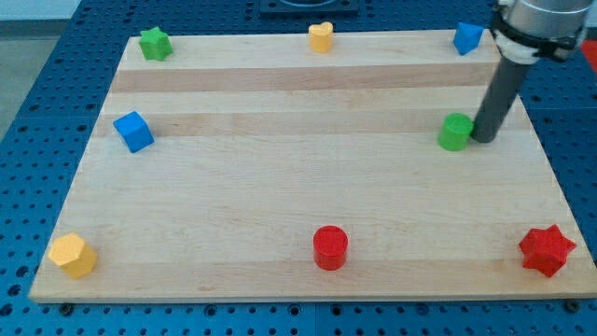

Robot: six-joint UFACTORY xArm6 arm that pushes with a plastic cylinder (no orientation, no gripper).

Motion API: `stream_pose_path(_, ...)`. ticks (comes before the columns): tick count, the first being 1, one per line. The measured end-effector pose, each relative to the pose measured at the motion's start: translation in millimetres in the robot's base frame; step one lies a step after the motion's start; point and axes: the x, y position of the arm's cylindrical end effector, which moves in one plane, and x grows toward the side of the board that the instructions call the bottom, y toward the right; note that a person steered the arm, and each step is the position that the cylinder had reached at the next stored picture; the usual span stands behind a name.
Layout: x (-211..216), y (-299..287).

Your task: Place the green circle towards the center of the board

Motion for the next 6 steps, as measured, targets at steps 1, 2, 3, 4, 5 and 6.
stream_pose_path(1, 0, -29)
stream_pose_path(2, 0, -59)
stream_pose_path(3, 0, -94)
stream_pose_path(4, 0, -126)
stream_pose_path(5, 0, -156)
stream_pose_path(6, 0, -167)
